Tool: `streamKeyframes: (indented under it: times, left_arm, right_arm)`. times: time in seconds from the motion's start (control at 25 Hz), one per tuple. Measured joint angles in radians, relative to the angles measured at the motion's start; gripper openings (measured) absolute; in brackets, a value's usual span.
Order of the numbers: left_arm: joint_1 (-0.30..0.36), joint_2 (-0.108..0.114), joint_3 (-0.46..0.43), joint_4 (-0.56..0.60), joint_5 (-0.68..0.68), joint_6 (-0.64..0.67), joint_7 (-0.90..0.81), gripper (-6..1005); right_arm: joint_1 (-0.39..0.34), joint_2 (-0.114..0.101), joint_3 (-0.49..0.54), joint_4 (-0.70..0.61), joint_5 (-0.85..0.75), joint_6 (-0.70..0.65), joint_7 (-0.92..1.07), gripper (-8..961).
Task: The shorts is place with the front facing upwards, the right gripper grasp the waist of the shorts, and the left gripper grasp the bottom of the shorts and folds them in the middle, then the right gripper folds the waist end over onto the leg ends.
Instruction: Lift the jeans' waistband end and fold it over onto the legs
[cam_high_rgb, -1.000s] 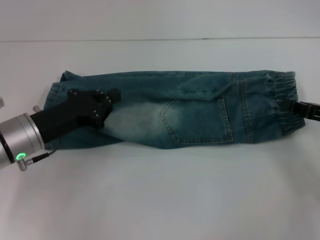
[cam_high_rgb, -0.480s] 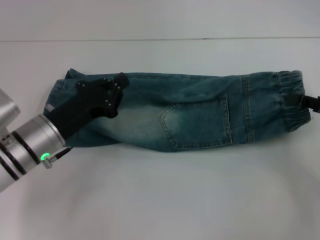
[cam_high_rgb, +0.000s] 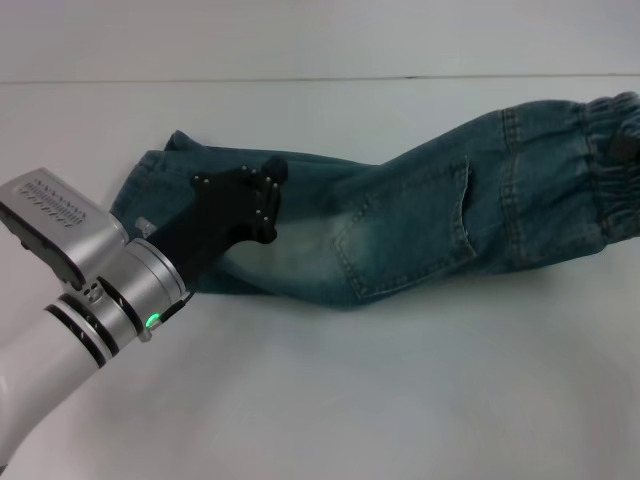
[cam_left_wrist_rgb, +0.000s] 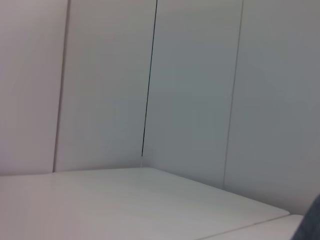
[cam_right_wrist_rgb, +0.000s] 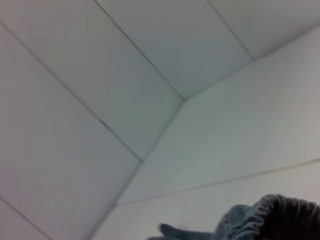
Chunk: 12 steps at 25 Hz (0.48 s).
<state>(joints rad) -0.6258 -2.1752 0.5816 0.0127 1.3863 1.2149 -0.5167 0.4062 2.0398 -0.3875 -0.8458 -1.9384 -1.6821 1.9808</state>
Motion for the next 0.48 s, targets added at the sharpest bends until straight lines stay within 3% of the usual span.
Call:
streamKeyframes:
  times: [0.48]
  left_arm:
    - [-0.013, 0.0, -0.015, -0.077, -0.003, -0.002, 0.038, 21]
  right_arm:
    - [-0.005, -0.006, 0.002, -0.024, 0.062, -0.082, 0.037, 90]
